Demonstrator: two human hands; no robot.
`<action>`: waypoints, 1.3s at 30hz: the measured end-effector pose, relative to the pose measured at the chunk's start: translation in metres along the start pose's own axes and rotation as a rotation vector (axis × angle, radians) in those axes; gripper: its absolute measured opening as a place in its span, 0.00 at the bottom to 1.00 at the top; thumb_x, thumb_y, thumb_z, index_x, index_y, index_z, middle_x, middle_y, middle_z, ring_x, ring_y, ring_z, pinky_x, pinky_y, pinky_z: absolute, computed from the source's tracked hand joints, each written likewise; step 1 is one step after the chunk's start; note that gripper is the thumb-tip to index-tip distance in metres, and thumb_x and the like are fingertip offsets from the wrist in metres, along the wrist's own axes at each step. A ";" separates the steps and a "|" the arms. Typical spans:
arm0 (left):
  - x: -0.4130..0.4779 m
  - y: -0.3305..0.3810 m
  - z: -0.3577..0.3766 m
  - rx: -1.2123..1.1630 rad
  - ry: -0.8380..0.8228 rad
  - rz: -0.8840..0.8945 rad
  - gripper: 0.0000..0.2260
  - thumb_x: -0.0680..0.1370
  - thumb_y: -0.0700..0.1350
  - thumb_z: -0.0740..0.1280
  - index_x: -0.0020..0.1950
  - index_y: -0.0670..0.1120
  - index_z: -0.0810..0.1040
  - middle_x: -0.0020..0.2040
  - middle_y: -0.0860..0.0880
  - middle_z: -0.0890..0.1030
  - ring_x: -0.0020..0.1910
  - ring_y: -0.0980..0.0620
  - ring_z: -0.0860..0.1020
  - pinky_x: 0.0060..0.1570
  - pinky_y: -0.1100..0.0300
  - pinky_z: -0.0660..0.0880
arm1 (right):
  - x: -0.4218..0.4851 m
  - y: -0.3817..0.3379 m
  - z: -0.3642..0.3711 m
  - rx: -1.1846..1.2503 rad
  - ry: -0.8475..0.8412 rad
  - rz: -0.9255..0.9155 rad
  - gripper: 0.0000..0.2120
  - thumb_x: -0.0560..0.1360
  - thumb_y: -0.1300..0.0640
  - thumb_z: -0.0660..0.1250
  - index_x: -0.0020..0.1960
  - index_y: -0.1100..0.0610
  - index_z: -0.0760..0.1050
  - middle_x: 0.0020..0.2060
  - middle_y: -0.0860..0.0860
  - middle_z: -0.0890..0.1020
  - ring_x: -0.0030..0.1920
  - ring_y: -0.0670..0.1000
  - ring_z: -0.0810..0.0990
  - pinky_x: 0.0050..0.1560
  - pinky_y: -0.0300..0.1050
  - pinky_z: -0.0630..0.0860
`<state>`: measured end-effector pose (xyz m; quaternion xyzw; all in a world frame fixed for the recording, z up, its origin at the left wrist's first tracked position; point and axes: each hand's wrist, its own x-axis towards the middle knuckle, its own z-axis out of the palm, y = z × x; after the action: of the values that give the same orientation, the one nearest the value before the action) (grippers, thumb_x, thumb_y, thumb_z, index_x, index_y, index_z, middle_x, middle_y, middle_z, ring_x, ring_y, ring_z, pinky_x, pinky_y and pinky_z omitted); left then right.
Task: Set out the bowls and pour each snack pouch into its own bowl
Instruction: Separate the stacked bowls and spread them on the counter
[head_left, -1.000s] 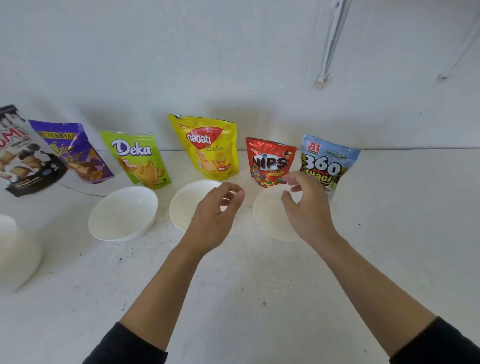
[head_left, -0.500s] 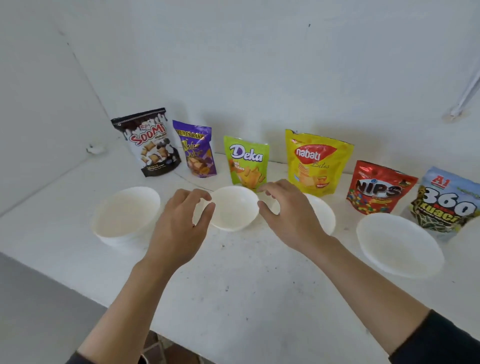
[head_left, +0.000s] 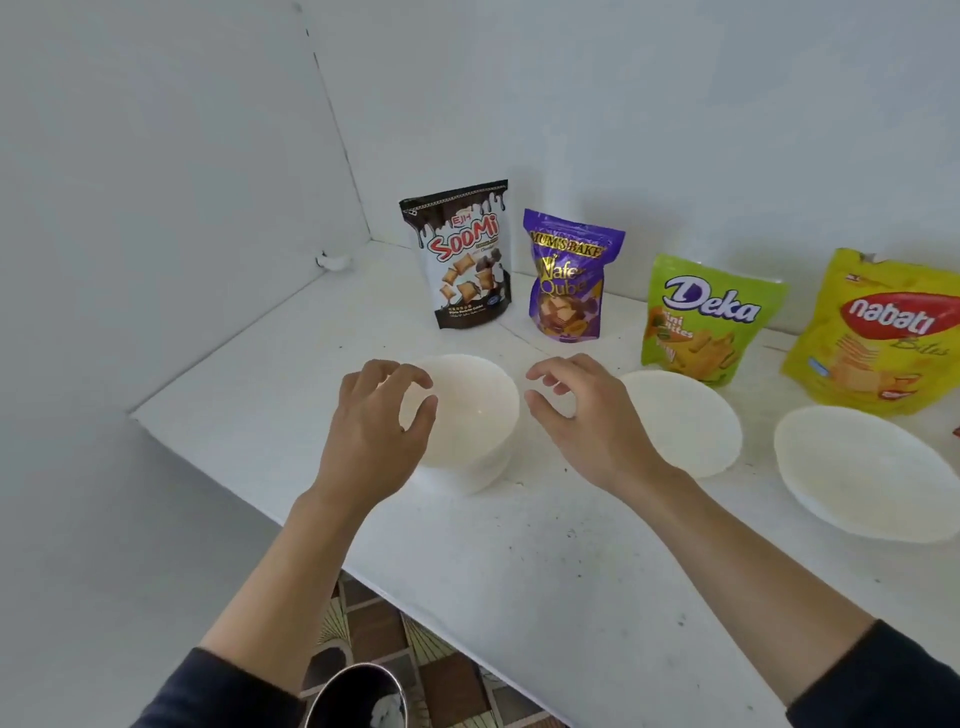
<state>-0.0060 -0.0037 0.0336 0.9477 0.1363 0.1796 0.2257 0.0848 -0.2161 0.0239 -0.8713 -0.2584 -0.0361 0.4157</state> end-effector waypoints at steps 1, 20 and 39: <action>0.005 -0.010 0.001 0.001 -0.019 -0.014 0.09 0.81 0.48 0.68 0.61 0.51 0.79 0.62 0.48 0.76 0.63 0.44 0.71 0.54 0.58 0.67 | 0.005 -0.003 0.011 0.018 -0.005 0.019 0.09 0.80 0.52 0.68 0.59 0.50 0.79 0.54 0.48 0.77 0.54 0.45 0.74 0.54 0.40 0.72; 0.038 -0.072 0.025 -0.215 -0.257 -0.188 0.23 0.77 0.32 0.63 0.71 0.49 0.76 0.58 0.51 0.71 0.49 0.53 0.74 0.39 0.78 0.68 | 0.046 -0.005 0.073 -0.085 -0.153 0.407 0.27 0.73 0.69 0.64 0.67 0.47 0.75 0.58 0.52 0.71 0.51 0.50 0.72 0.50 0.42 0.73; 0.032 -0.072 -0.006 -0.448 -0.324 -0.165 0.25 0.79 0.31 0.58 0.69 0.55 0.73 0.70 0.53 0.69 0.67 0.54 0.68 0.62 0.62 0.63 | 0.039 -0.013 0.062 0.152 -0.032 0.314 0.26 0.71 0.71 0.64 0.60 0.46 0.81 0.57 0.50 0.74 0.58 0.48 0.74 0.50 0.28 0.66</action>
<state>0.0076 0.0713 0.0128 0.8763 0.1322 0.0327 0.4622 0.1033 -0.1473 0.0035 -0.8676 -0.1277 0.0629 0.4765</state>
